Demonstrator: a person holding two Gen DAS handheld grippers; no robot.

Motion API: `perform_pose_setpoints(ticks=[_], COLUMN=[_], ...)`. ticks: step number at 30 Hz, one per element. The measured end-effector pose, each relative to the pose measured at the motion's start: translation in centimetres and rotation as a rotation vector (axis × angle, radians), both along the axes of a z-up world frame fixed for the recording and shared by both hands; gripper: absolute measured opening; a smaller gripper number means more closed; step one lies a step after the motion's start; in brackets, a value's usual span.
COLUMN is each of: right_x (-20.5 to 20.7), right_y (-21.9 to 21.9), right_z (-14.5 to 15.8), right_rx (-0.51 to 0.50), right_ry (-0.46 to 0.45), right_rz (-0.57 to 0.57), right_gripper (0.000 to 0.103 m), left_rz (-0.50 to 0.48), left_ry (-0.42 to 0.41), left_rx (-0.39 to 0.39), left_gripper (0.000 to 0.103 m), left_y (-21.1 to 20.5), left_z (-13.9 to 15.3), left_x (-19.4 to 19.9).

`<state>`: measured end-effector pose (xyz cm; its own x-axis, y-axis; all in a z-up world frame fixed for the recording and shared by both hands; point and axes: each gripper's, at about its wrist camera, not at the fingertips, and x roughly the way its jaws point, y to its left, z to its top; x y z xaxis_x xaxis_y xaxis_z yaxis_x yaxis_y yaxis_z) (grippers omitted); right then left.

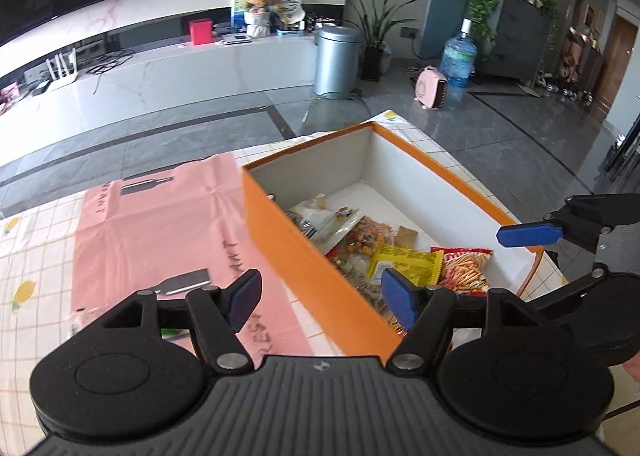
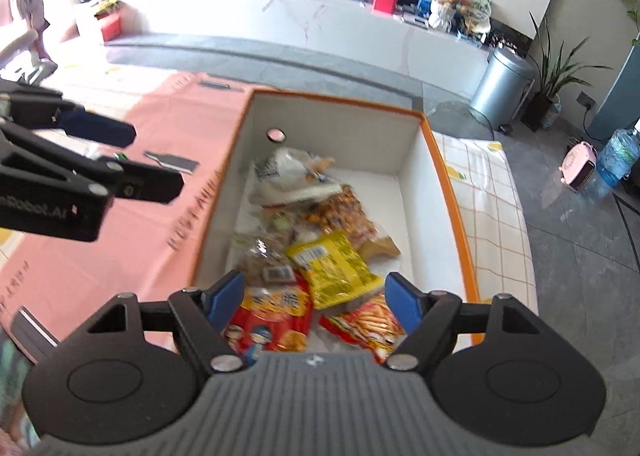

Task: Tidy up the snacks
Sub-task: 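Move both tools back over the green sausage and egg tray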

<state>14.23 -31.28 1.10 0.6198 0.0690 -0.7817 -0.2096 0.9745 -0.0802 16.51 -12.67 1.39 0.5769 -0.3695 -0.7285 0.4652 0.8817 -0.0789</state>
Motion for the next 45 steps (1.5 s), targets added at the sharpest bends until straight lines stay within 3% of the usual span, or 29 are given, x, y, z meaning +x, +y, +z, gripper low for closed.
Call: perform_pose_setpoints(ticks=[12, 26, 36, 45], right_x=[-0.9, 2.7, 6.9, 10.0], right_y=[8.2, 16.2, 19.5, 21.8], right_z=[0.6, -5.5, -9.4, -11.8], right_rx=[0.084, 0.099, 0.091, 0.050], right_ry=[-0.112, -0.065, -0.041, -0.050], right_rz=[0.079, 0.163, 0.208, 0.294], right_gripper=[0.072, 0.057, 0.052, 0.051], left_rz=[0.154, 0.377, 0.418, 0.406], left_ry=[0.036, 0.117, 0.186, 0.170], left_rx=[-0.068, -0.123, -0.081, -0.014], left_gripper=[0.081, 0.079, 0.077, 0.081], left_y=[10.2, 20.0, 21.3, 21.0], left_z=[0.3, -3.7, -8.6, -11.8], left_x=[-0.1, 2.7, 5.6, 7.2])
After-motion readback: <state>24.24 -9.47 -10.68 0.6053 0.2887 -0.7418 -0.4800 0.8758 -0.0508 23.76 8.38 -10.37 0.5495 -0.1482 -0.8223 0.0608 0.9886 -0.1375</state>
